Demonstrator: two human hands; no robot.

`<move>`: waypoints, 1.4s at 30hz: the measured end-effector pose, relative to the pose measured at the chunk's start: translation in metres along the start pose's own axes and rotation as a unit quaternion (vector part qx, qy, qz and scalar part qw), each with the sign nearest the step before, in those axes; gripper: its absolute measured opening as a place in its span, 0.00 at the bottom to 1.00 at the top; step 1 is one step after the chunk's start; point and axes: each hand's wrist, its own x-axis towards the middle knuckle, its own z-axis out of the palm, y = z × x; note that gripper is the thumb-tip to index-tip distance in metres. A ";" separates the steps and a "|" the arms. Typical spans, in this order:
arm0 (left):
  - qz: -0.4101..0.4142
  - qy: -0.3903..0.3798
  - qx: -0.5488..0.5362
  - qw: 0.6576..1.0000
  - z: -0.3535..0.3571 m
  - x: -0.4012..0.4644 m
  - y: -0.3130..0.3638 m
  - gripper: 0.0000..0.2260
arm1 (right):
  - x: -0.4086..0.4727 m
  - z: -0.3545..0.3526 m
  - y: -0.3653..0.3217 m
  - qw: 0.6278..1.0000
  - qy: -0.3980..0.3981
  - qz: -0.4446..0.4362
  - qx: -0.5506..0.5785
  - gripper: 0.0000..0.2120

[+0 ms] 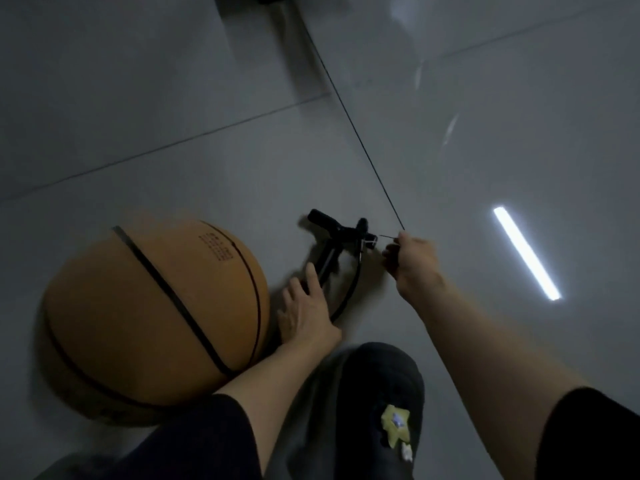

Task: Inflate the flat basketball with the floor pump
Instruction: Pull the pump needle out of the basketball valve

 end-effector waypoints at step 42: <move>-0.160 0.163 -0.444 0.867 -0.158 -0.086 -0.166 0.42 | -0.144 0.099 0.013 0.870 -0.391 -0.091 -0.286 0.19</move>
